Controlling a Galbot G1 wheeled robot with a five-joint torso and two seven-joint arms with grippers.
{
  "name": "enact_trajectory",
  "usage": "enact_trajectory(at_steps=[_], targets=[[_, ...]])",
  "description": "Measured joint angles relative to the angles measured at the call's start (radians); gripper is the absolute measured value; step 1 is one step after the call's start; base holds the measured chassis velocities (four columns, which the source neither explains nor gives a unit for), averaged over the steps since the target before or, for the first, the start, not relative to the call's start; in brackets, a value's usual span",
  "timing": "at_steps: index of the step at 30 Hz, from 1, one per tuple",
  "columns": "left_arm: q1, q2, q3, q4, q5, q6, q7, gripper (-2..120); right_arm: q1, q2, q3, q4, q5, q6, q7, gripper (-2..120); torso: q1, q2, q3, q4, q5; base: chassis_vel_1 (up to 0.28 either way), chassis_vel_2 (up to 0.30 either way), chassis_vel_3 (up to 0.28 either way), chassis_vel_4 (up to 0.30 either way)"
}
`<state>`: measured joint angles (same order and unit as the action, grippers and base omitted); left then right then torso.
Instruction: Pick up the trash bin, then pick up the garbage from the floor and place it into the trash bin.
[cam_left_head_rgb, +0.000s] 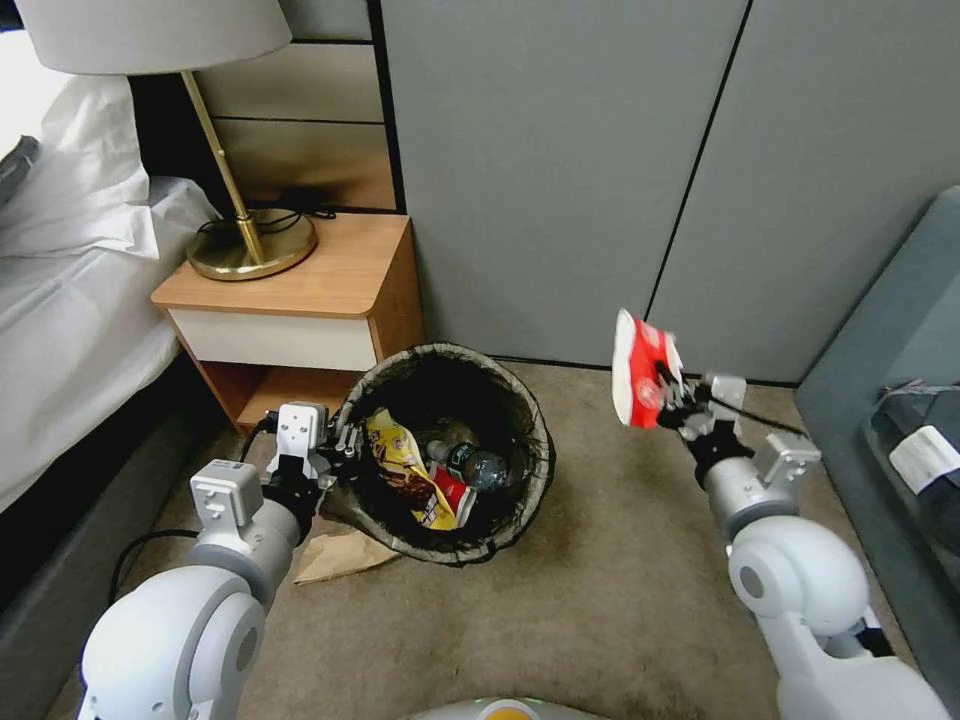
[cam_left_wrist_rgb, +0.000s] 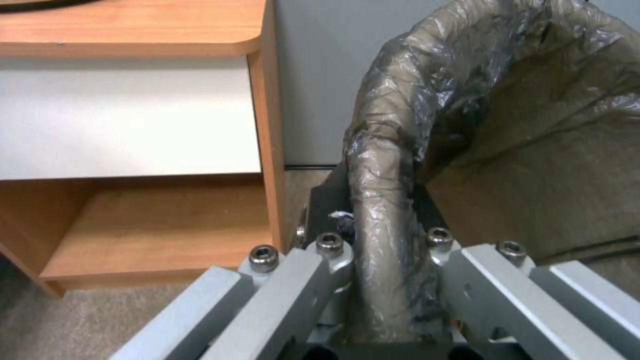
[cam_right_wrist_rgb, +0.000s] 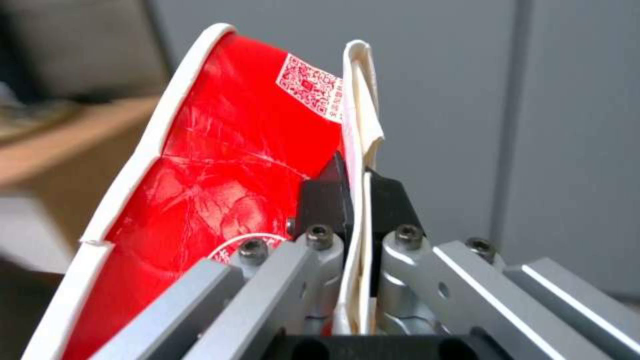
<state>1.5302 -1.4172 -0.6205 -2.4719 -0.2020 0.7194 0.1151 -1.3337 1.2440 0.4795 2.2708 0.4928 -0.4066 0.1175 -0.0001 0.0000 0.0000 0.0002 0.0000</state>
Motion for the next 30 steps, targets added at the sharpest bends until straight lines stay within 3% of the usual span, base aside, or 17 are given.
enact_trajectory(at_steps=[9, 11, 15, 24, 30], targets=[[-0.013, 0.006, 0.016, 0.014, 0.002, 0.001, 0.002, 3, 0.059, -0.048, -0.101, 0.049, -0.022, 0.003, -0.152, 0, 0.000, 0.000, 0.000, -0.0001, -0.0001, 0.000, 0.000, 0.000, 0.000], [-0.018, 0.006, 0.017, 0.016, 0.002, 0.002, 0.002, 3, 0.075, -0.068, -0.151, 0.029, -0.056, 0.039, -0.229, 0, 0.000, 0.000, 0.000, -0.0001, -0.0001, 0.000, 0.000, 0.000, 0.000], [-0.020, 0.006, 0.018, 0.019, 0.001, 0.003, 0.002, 3, 0.096, -0.080, -0.196, 0.008, -0.104, 0.065, -0.277, 0, 0.000, 0.000, 0.000, -0.0002, 0.0000, 0.000, 0.000, 0.000, 0.000], [-0.025, 0.005, 0.024, 0.026, 0.002, 0.004, 0.002, 3, 0.168, -0.132, -0.365, -0.019, -0.144, 0.033, -0.268, 0, 0.000, 0.000, 0.000, 0.0000, 0.0000, 0.000, 0.000, 0.000, 0.000], [-0.028, 0.002, 0.024, 0.030, 0.001, 0.004, 0.002, 3, 0.161, -0.164, -0.388, -0.026, -0.160, 0.021, -0.261, 0, 0.000, 0.000, 0.000, -0.0002, 0.0000, 0.000, 0.000, 0.000, 0.000]])
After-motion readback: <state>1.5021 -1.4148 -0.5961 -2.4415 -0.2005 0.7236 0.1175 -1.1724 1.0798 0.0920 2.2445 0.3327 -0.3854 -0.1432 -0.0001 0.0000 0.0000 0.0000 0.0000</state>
